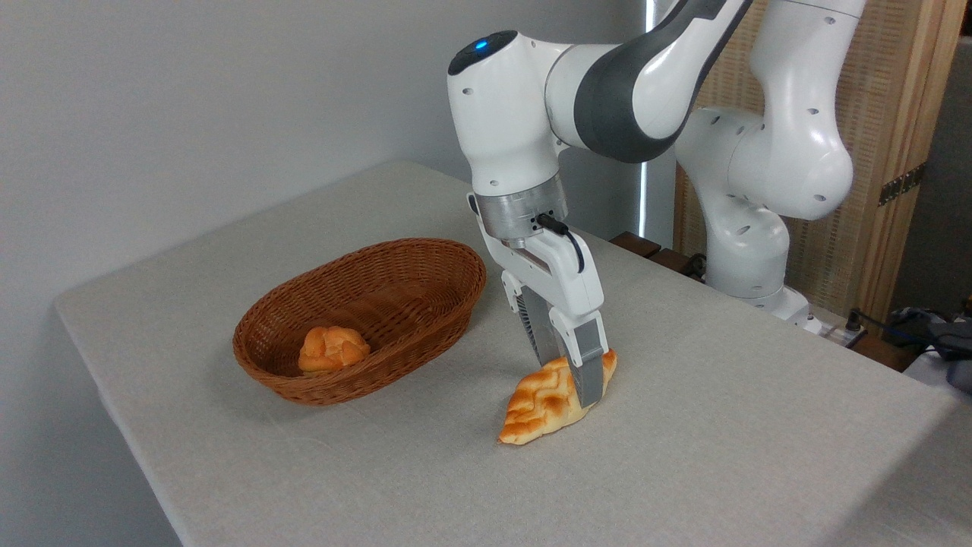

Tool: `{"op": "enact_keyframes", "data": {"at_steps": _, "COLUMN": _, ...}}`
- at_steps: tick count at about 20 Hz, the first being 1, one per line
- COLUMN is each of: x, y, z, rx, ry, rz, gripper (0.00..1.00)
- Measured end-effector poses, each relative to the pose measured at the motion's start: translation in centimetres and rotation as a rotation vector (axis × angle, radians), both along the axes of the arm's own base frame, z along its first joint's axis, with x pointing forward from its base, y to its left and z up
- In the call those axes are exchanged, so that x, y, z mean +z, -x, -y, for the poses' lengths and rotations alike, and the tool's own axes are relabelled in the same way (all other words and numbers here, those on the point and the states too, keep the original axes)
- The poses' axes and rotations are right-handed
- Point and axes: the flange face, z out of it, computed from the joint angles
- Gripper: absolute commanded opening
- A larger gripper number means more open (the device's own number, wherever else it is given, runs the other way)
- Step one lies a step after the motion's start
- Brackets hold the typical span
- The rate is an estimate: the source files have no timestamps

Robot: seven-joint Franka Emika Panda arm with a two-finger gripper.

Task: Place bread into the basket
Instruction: 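Lower the gripper onto the braided roll and close on it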

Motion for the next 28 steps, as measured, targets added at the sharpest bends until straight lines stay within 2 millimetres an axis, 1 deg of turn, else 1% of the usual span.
{"op": "enact_keyframes", "data": {"at_steps": 5, "x": -0.5, "y": 0.2, "z": 0.2, "rx": -0.006, "ry": 0.001, "rz": -0.001, "gripper": 1.0}}
{"op": "enact_keyframes", "data": {"at_steps": 6, "x": -0.6, "y": 0.2, "z": 0.3, "rx": -0.008, "ry": 0.002, "rz": 0.003, "gripper": 0.95}}
{"op": "enact_keyframes", "data": {"at_steps": 7, "x": -0.7, "y": 0.2, "z": 0.3, "rx": -0.011, "ry": 0.002, "rz": 0.005, "gripper": 0.85}}
{"op": "enact_keyframes", "data": {"at_steps": 8, "x": -0.8, "y": 0.2, "z": 0.4, "rx": -0.013, "ry": 0.003, "rz": 0.006, "gripper": 0.71}}
{"op": "enact_keyframes", "data": {"at_steps": 9, "x": -0.9, "y": 0.2, "z": 0.5, "rx": -0.016, "ry": 0.003, "rz": 0.006, "gripper": 0.53}}
{"op": "enact_keyframes", "data": {"at_steps": 10, "x": -0.9, "y": 0.2, "z": 0.6, "rx": -0.019, "ry": 0.002, "rz": 0.005, "gripper": 0.45}}
{"op": "enact_keyframes", "data": {"at_steps": 13, "x": -1.2, "y": 0.3, "z": 0.8, "rx": -0.025, "ry": 0.001, "rz": 0.001, "gripper": 0.35}}
{"op": "enact_keyframes", "data": {"at_steps": 16, "x": -1.2, "y": 0.3, "z": 0.8, "rx": -0.025, "ry": 0.001, "rz": 0.001, "gripper": 0.32}}
{"op": "enact_keyframes", "data": {"at_steps": 28, "x": -1.2, "y": 0.3, "z": 0.9, "rx": -0.027, "ry": 0.001, "rz": -0.001, "gripper": 0.3}}
